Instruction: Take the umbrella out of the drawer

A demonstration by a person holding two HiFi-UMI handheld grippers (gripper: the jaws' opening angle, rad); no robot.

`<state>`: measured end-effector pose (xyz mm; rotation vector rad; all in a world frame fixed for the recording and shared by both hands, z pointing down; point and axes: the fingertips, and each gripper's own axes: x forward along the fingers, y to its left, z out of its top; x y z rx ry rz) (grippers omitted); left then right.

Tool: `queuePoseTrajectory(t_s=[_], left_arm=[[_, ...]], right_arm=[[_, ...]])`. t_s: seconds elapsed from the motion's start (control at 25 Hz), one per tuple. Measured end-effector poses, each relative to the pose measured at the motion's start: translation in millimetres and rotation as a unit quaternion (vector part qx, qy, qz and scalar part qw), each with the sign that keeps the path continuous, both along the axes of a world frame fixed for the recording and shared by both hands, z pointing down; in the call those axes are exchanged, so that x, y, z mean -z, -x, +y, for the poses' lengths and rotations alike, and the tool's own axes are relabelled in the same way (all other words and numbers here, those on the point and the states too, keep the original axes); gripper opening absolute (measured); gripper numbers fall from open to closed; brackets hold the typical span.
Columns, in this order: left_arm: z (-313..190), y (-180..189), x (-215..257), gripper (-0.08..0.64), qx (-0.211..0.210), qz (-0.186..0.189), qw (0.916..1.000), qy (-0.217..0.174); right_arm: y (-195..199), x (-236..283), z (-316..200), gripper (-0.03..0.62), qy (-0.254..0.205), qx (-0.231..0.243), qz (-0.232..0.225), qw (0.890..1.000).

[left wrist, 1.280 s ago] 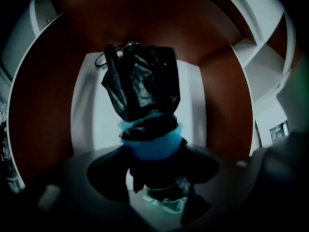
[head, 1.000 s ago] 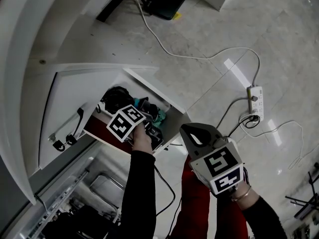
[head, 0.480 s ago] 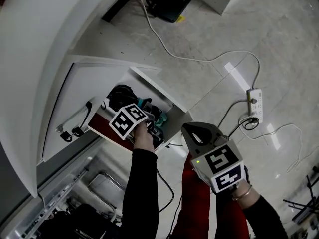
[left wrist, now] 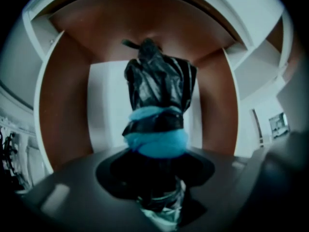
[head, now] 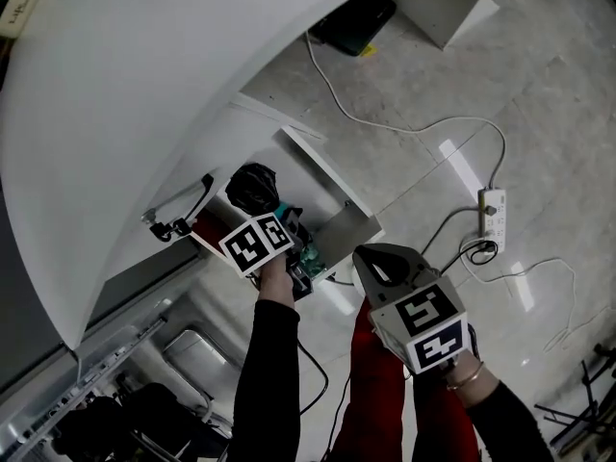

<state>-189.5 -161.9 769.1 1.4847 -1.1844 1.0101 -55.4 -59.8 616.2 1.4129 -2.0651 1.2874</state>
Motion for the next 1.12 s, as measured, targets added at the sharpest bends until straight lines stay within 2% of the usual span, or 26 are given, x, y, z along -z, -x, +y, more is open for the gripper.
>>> queuePoseTrajectory(t_s=[0.24, 0.52, 0.92, 1.12], left_arm=[[10, 3, 21, 0.225, -0.072, -0.013, 0.9973, -0.006], [26, 2, 48, 0.225, -0.147, -0.036, 0.9884, -0.014], [55, 1, 93, 0.225, -0.228, -0.07, 0.9704, -0.036], [77, -2, 117, 0.225, -0.261, -0.07, 0.9613, -0.052]], right_arm=[[3, 13, 3, -0.003, -0.001, 0.005, 0.005, 1.0], [4, 30, 12, -0.002, -0.001, 0.012, 0.008, 1.0], [0, 57, 31, -0.002, -0.003, 0.021, 0.008, 1.0], [-5, 72, 41, -0.002, -0.005, 0.025, 0.011, 1.0]])
